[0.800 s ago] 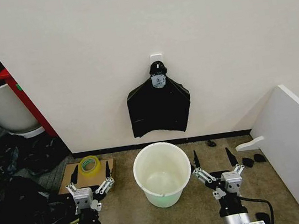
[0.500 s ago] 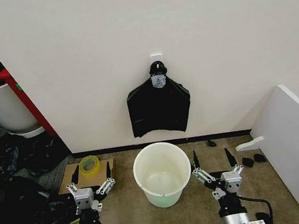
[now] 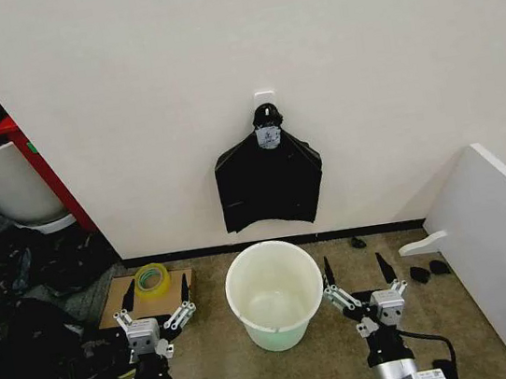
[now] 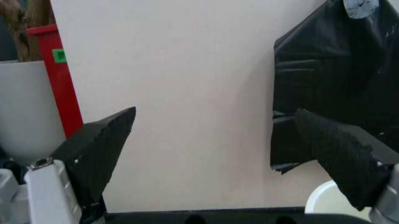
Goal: Place the garbage bag over the trash bin.
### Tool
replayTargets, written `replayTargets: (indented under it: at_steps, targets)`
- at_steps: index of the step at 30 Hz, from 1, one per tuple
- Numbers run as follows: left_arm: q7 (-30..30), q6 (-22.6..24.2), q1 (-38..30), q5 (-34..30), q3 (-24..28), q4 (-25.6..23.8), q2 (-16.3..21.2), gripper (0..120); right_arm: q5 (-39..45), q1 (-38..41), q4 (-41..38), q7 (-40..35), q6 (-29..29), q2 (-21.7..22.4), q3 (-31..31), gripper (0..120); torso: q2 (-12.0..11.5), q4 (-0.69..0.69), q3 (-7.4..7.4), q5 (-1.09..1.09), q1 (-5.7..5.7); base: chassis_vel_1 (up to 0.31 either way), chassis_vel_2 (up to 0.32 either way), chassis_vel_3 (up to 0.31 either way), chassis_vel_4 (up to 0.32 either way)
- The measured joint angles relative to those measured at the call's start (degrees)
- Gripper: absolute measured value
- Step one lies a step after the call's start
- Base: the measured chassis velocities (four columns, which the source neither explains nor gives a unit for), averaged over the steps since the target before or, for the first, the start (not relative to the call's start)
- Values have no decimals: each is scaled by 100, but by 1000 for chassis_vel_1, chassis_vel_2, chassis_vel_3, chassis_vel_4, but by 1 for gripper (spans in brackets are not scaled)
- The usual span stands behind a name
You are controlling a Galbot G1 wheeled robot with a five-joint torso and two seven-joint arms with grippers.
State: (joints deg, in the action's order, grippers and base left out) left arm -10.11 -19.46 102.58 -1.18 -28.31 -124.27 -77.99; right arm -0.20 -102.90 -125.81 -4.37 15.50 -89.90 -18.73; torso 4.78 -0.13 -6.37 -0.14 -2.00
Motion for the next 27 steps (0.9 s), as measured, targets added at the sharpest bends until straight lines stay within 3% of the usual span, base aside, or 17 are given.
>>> replayTargets:
  at_steps: [5, 6, 9, 14, 16, 17, 21, 27]
  targets:
    - [0, 3, -83, -7, 57, 82, 92, 100, 1537, 454, -6, 255, -415, 240, 30, 100, 0, 0, 0, 0, 0, 0, 0, 0, 0]
    - [0, 3, -83, -7, 57, 82, 92, 100, 1537, 454, -6, 255, -415, 240, 30, 100, 0, 0, 0, 0, 0, 0, 0, 0, 0]
    - [23, 12, -188, -94, 163, 226, 213, 100, 3006, 1230, 222, 413, -867, 398, -81, 100, 0, 1, -1, 0, 0, 0, 0, 0, 0]
    - [43, -1, -155, -108, 126, 254, 218, 100, 4096, 1825, 380, 588, -1355, 515, -68, 100, 0, 0, -1, 0, 0, 0, 0, 0, 0]
    - [48, -27, -121, -94, 58, 259, 197, 100, 4976, 2255, 541, 708, -1748, 557, 6, 100, 0, 1, 0, 0, 0, 0, 0, 0, 0]
    - [48, -27, -121, -94, 58, 259, 197, 100, 4976, 2255, 541, 708, -1748, 557, 6, 100, 0, 1, 0, 0, 0, 0, 0, 0, 0]
    - [51, -94, -94, -66, -55, 300, 114, 100, 6280, 3303, 1175, 864, -2178, 374, 7, 100, -1, -1, -1, 0, 0, 0, 0, 0, 0]
    - [53, -143, -39, -19, -142, 319, 46, 100, 6949, 4324, 1971, 1072, -2300, 151, -104, 100, -1, 0, -1, -1, -1, 0, 0, 0, 0]
